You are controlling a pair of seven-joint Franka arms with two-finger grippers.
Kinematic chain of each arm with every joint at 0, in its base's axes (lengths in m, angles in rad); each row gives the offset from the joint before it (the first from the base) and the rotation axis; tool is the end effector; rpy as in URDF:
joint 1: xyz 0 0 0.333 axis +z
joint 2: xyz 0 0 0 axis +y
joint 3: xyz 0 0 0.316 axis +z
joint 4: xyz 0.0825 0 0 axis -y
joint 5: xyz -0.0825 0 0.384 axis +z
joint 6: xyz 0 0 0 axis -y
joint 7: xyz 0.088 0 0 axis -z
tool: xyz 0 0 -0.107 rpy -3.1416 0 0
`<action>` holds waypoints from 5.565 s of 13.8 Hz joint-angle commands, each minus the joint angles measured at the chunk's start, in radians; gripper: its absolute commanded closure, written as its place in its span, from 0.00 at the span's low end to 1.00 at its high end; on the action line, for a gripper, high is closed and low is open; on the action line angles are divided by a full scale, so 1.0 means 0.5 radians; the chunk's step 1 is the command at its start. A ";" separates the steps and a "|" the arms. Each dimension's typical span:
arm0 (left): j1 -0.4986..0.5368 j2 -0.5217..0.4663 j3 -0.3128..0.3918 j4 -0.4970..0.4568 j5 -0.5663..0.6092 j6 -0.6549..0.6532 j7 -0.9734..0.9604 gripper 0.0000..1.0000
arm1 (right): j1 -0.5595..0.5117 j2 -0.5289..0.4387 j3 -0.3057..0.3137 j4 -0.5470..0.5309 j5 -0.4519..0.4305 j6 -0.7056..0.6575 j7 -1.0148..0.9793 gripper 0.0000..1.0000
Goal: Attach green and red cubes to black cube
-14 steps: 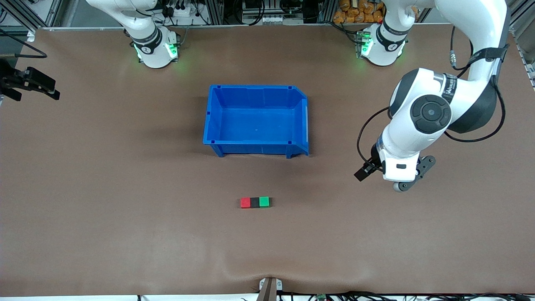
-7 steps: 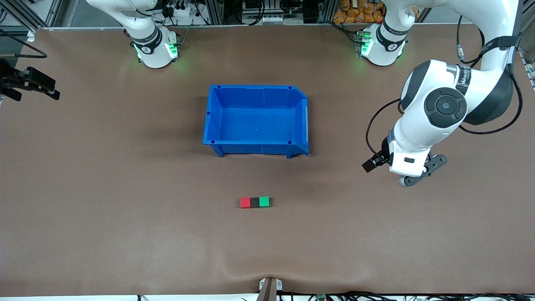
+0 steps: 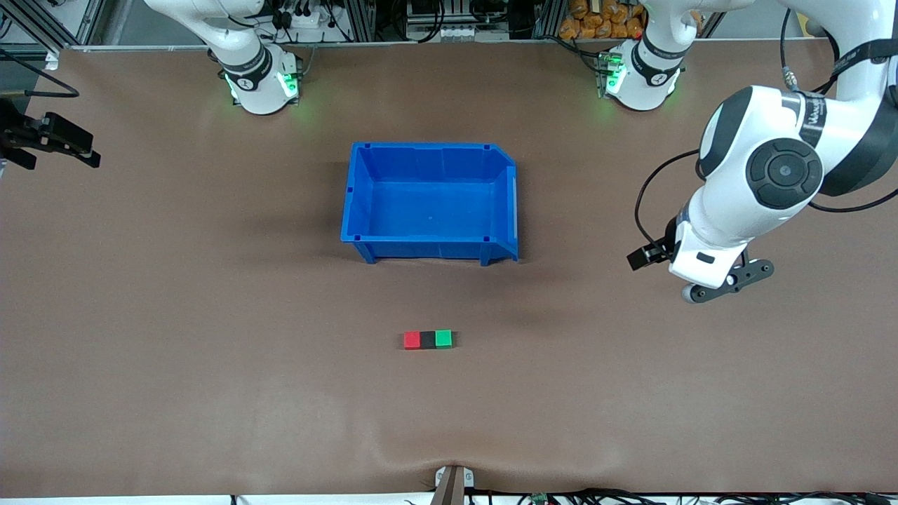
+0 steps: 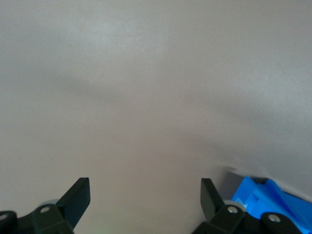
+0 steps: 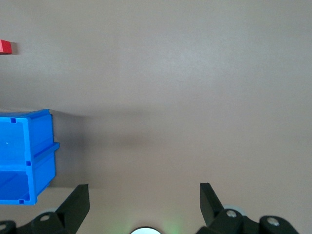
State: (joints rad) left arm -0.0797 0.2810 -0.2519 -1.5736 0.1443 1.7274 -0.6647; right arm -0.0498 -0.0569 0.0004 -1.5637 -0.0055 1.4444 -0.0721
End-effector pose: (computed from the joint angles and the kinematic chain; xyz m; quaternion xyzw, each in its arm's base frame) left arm 0.6062 -0.1781 0.4731 -0.9859 -0.1528 0.0346 0.0594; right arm 0.5228 -0.0265 0.6478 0.9994 0.0111 -0.0313 0.0009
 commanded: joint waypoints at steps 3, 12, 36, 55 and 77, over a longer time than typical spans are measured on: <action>0.034 -0.135 -0.015 -0.074 0.037 -0.071 0.255 0.00 | 0.020 -0.003 -0.007 0.007 -0.020 -0.011 -0.012 0.00; 0.169 -0.319 -0.021 -0.108 0.018 -0.153 0.715 0.00 | 0.017 -0.003 -0.010 0.007 -0.020 -0.011 -0.012 0.00; 0.365 -0.544 -0.005 -0.083 -0.080 -0.249 0.970 0.00 | 0.063 -0.003 -0.016 0.010 -0.023 -0.039 0.018 0.00; 0.429 -0.599 -0.027 -0.050 -0.083 -0.261 1.072 0.00 | 0.066 -0.006 -0.013 0.010 -0.020 -0.042 0.018 0.00; 0.184 -0.715 0.215 -0.050 -0.200 -0.485 1.078 0.00 | 0.063 -0.006 -0.013 0.010 -0.017 -0.045 0.018 0.00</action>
State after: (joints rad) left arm 0.0068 -0.0570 -0.1437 -1.5937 0.0606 1.5046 -0.1519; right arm -0.0190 -0.0569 -0.0066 -1.5637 -0.0055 1.4307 -0.0702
